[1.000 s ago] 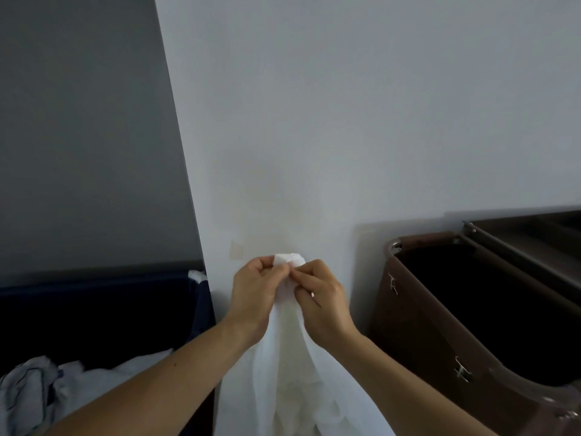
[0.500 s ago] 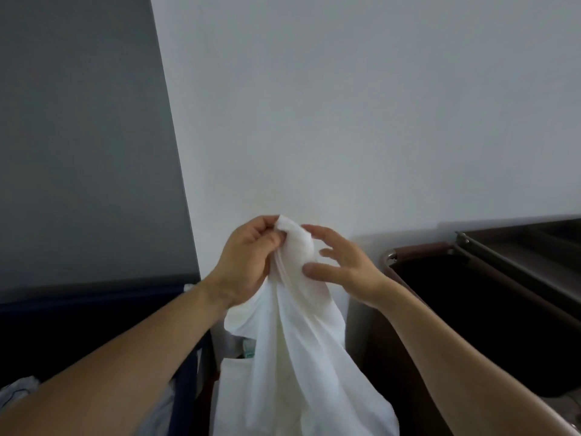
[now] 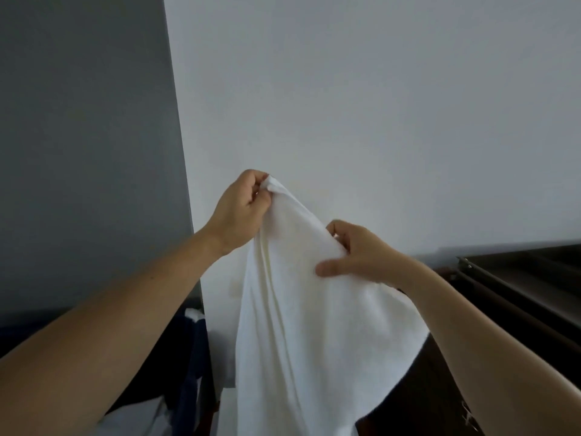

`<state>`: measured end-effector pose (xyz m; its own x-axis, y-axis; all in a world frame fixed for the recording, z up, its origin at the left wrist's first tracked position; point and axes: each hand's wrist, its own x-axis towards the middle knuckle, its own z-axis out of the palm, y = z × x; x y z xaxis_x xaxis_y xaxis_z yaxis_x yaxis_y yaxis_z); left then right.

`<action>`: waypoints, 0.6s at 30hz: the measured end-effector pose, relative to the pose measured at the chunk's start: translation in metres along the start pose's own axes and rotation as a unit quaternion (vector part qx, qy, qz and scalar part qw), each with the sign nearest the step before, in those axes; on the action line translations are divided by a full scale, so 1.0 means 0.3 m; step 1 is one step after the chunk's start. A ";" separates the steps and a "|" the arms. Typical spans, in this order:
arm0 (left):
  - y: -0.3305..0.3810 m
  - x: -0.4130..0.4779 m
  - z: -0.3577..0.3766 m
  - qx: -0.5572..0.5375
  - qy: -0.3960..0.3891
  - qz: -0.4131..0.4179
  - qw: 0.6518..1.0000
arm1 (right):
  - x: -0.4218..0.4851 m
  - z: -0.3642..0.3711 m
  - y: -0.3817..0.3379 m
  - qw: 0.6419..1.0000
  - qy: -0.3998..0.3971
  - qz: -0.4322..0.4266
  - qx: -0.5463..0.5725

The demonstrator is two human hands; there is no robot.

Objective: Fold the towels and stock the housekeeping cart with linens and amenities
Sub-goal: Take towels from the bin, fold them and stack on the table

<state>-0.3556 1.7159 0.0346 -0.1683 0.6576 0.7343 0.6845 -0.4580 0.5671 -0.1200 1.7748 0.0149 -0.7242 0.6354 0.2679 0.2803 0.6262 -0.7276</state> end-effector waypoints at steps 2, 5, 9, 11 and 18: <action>-0.015 0.009 -0.003 -0.020 0.035 -0.016 0.999 | -0.017 -0.018 0.003 1.000 -0.002 0.009 -0.013; 0.009 0.076 -0.032 -0.065 0.137 -0.024 0.988 | -0.014 -0.074 -0.029 0.990 0.123 -0.052 -0.044; -0.041 0.066 -0.066 0.010 0.164 0.002 0.986 | -0.052 -0.079 0.017 0.980 0.080 0.006 -0.181; -0.141 -0.009 -0.058 0.082 0.121 -0.013 0.989 | -0.088 -0.057 0.095 0.964 0.017 0.069 -0.257; -0.369 -0.196 -0.058 0.107 0.130 -0.192 0.967 | -0.190 0.039 0.254 0.957 -0.026 0.112 -0.265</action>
<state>-0.4337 1.7176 -0.0648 -0.5933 0.5694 0.5691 0.6626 -0.0560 0.7469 -0.0648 1.7810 -0.0632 -0.6351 0.7657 0.1018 0.7021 0.6272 -0.3373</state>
